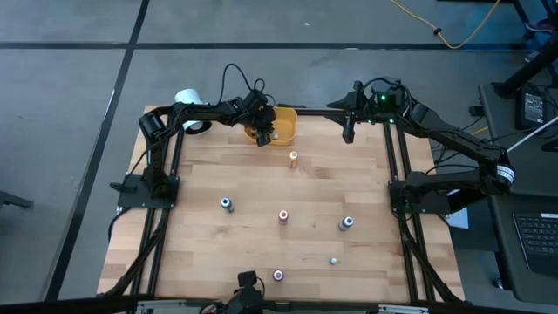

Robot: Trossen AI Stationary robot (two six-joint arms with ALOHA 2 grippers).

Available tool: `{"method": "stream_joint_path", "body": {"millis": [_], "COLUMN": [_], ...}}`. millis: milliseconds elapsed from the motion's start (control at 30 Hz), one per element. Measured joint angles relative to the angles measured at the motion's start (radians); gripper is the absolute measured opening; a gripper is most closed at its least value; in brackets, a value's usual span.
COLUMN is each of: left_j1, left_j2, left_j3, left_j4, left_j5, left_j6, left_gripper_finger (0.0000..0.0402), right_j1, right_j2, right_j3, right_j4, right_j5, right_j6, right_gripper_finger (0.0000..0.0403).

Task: Pick & Place food coloring
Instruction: Put the red food coloring bottle into the yellow bin

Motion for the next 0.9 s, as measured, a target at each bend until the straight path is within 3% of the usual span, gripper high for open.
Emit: {"method": "stream_joint_path", "body": {"millis": [467,900], "left_j1": [0.0,0.006], "left_j2": [0.0,0.0], "left_j3": [0.0,0.0], "left_j4": [0.0,-0.049], "left_j5": [0.0,0.006], "left_j6": [0.018,-0.008], "left_gripper_finger": [0.0056,0.0092], "right_j1": [0.0,0.0], "right_j2": [0.0,0.0], "right_j3": [0.0,0.0], "right_j4": [0.0,-0.001], "right_j5": [0.0,-0.001], "right_j6": [0.0,0.0], "right_gripper_finger": [0.0167,0.0167]}}
